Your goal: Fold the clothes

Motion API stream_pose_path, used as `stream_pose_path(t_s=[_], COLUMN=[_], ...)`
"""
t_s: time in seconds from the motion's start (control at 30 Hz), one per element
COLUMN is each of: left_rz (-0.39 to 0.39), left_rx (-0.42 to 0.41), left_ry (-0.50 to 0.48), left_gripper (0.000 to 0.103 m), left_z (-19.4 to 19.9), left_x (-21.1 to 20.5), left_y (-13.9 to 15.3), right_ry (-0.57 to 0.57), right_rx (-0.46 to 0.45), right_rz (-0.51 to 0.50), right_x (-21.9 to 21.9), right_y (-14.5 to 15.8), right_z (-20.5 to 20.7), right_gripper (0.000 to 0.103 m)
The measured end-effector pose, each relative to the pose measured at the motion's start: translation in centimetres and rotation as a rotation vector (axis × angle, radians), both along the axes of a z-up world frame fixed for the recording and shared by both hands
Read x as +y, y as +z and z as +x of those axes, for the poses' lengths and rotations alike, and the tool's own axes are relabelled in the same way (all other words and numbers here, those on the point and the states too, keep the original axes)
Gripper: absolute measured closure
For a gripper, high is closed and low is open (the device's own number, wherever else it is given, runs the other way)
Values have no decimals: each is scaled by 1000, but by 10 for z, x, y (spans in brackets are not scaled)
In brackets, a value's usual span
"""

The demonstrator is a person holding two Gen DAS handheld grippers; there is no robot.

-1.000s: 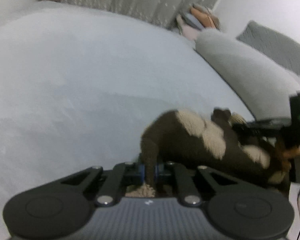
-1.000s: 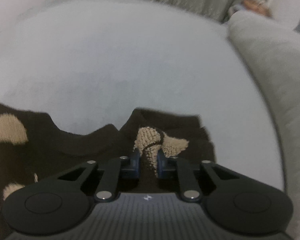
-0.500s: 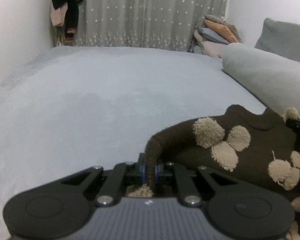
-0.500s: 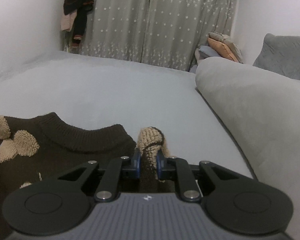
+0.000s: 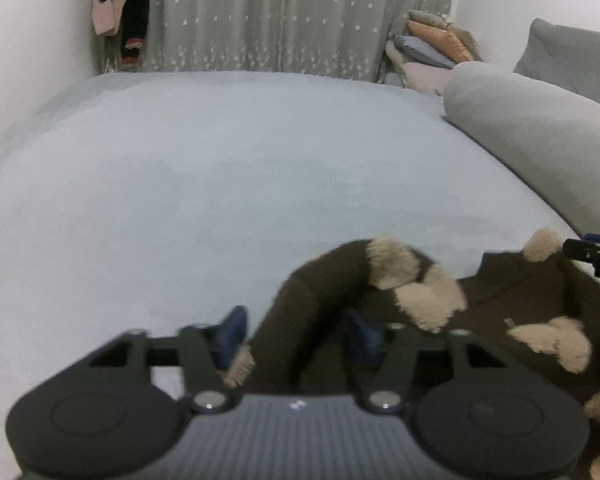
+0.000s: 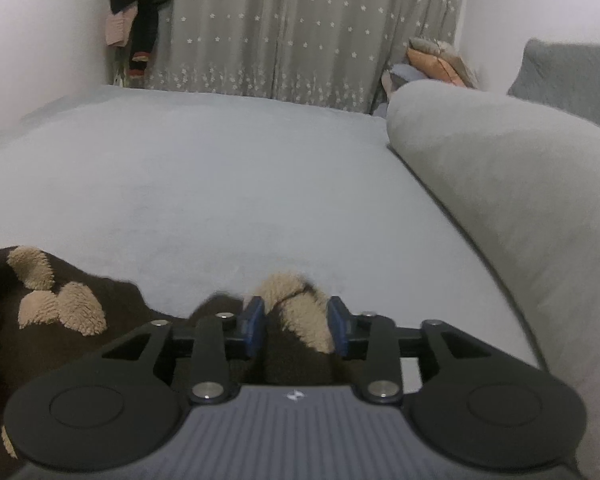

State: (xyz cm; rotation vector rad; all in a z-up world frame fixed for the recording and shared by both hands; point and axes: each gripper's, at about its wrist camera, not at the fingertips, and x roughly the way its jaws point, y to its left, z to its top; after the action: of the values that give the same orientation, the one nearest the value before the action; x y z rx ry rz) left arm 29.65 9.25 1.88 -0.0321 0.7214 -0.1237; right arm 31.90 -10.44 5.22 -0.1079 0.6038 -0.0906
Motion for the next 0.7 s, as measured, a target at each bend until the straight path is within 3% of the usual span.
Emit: stream_pose_path(t_s=[0.2, 0.4, 0.7], left_rz=[-82, -155, -319], left_rx=[42, 93, 221], left_ry=[-13, -57, -86], left_gripper=[27, 26, 26], left_z=[-28, -69, -132], left_x=[4, 1, 1], left_y=[15, 18, -14], right_ry=[16, 35, 19], right_rx=[13, 61, 112], right_rz=[25, 44, 83], right_x=[-7, -17, -37], right_y=[19, 25, 12], right_z=[-30, -77, -151], right_gripper=[48, 47, 47])
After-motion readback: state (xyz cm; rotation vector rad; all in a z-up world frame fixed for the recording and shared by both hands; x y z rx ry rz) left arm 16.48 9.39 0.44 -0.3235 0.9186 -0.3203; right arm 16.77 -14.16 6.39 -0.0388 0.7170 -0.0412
